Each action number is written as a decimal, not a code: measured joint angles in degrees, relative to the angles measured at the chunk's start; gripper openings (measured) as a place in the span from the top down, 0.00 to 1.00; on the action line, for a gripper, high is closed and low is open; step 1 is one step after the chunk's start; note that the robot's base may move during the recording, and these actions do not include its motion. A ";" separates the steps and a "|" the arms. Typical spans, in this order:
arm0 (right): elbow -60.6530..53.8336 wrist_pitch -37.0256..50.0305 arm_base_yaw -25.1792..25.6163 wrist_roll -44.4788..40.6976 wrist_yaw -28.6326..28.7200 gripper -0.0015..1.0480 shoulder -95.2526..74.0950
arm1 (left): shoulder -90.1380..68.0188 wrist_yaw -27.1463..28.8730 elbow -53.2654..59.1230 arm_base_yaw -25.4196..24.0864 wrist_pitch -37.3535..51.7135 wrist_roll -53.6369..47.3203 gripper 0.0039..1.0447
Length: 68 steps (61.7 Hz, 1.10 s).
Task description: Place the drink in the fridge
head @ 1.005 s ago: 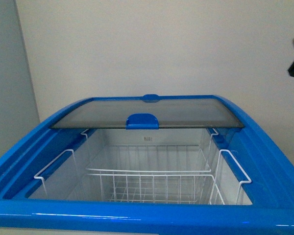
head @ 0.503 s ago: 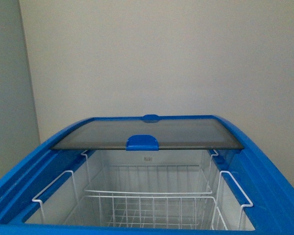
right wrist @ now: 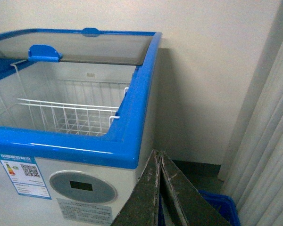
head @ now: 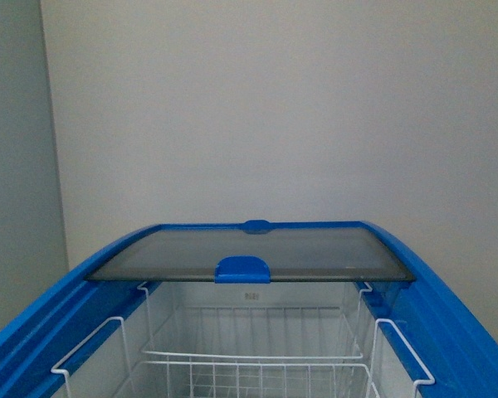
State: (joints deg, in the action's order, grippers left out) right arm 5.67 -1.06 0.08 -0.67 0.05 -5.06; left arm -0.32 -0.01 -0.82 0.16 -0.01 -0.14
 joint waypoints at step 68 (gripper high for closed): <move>-4.79 0.92 0.00 0.04 0.00 0.41 4.72 | 0.00 0.00 0.00 0.00 0.00 0.00 0.08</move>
State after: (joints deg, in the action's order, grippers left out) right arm 0.89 -0.14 0.08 -0.62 0.05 -0.34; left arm -0.32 -0.01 -0.82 0.16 -0.01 -0.14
